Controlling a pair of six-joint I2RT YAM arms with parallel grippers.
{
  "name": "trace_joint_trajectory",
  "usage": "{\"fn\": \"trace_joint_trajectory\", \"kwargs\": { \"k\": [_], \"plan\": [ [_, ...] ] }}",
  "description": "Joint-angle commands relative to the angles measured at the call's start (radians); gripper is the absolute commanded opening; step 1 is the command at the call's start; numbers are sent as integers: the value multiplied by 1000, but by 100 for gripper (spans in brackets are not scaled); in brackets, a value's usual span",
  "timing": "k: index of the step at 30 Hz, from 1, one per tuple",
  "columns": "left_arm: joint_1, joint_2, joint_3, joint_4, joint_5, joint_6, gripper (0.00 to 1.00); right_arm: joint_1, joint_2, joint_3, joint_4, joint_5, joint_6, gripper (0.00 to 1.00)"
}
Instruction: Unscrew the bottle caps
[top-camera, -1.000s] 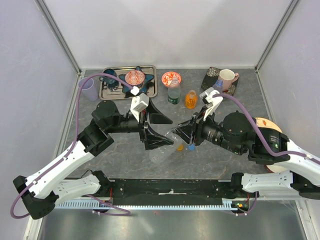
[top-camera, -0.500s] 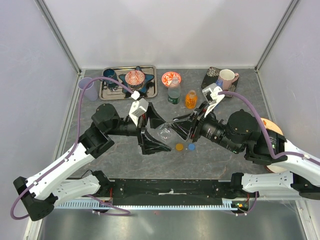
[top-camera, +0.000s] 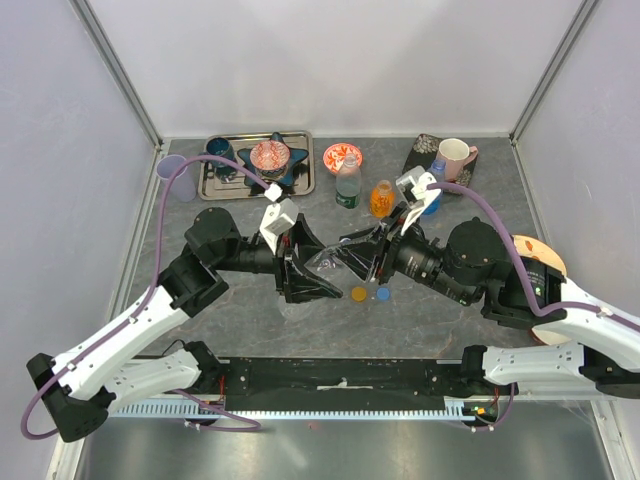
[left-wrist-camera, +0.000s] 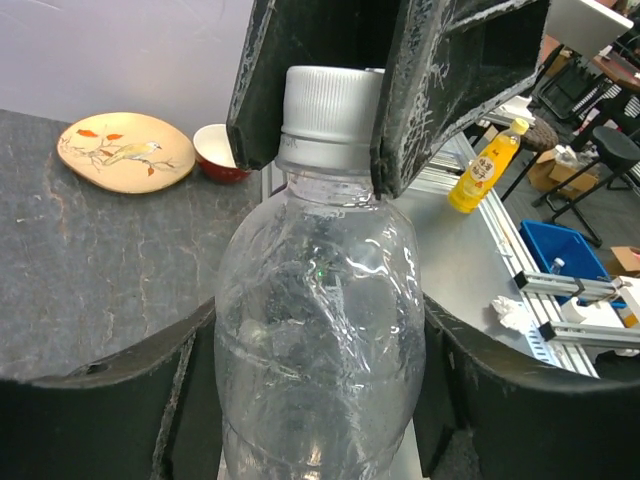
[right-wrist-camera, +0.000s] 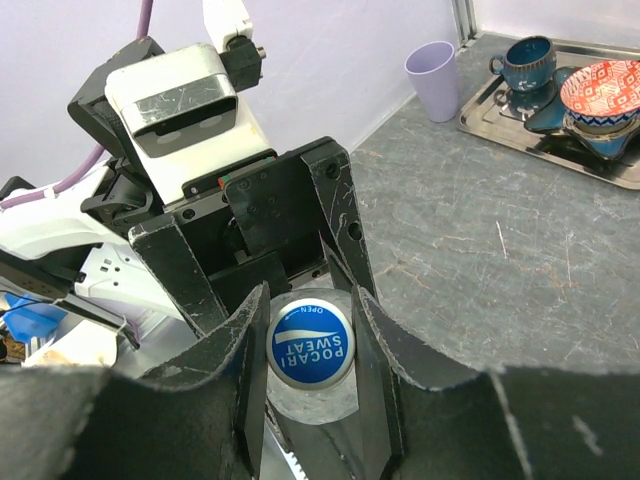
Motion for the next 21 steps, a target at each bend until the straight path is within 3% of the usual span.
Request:
{"fn": "trace_joint_trajectory", "kwargs": {
  "k": [1,2,3,4,7,10,14,19,21],
  "plan": [
    [1,-20,13,-23,4,29,47,2,4,23,36,-18,8,28],
    [1,-23,11,-31,-17,35,47,0,8,29,22,-4,8,36],
    [2,-29,11,-34,-31,43,47,0,10,46,18,5,5,55],
    [1,-32,8,-34,-75,55,47,2,13,55,9,17,3,64],
    [-1,-55,7,-85,-201,86,48,2,21,97,-15,85,3,82],
    [-8,-83,1,-109,-319,123,50,2,28,129,-18,168,14,85],
    [-56,-118,-13,-137,-660,192,49,2,71,179,-48,280,52,84],
    [-189,-141,-33,-140,-1042,287,46,3,154,265,-117,392,74,80],
    [-256,-135,-28,-138,-1129,313,46,2,186,287,-120,413,80,80]
  ]
}}
